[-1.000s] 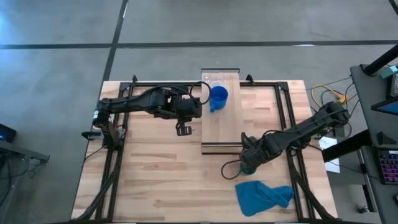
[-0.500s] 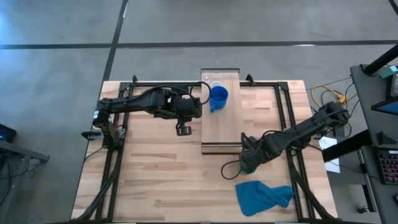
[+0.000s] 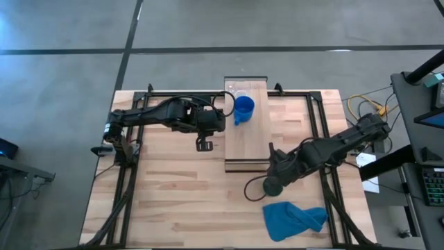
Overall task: Stack small to large cups/mugs on shelf
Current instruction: Put the green cup on the shelf
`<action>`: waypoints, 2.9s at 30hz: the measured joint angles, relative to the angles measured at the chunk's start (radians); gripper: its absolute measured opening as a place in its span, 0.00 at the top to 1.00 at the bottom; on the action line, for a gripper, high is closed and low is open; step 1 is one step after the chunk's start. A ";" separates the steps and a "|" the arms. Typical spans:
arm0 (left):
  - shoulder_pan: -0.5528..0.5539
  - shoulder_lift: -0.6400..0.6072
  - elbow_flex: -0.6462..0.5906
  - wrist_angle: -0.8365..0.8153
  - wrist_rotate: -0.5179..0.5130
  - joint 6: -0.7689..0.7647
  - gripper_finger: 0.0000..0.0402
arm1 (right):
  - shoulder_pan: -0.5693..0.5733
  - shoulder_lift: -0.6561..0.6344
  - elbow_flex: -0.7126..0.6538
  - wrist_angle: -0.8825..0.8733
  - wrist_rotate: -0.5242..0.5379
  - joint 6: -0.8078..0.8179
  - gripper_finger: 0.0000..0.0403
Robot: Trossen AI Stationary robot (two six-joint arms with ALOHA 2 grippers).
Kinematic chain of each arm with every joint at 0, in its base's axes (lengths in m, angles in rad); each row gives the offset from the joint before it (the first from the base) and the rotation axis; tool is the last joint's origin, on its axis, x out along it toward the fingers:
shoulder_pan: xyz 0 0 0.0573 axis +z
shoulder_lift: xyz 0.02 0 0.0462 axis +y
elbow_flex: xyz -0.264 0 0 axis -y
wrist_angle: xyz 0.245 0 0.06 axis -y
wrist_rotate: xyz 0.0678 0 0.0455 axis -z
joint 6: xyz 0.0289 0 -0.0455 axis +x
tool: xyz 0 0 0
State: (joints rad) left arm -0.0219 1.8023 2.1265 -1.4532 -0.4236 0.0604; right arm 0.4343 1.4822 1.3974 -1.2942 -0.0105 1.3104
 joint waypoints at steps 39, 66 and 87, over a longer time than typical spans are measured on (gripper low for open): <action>0.000 0.000 0.000 0.000 0.000 -0.001 0.88 | -0.217 -0.002 0.453 -0.131 0.353 -0.503 0.98; 0.000 0.000 0.000 0.004 0.001 -0.001 0.88 | -0.483 0.083 0.431 -0.134 0.009 -0.614 0.98; 0.000 0.000 0.000 0.001 0.001 -0.001 0.88 | -0.533 0.168 0.497 -0.147 -0.042 -0.671 0.98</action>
State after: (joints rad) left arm -0.0219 1.8023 2.1265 -1.4521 -0.4229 0.0597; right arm -0.0986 1.6498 1.8942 -1.4410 -0.0521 0.6392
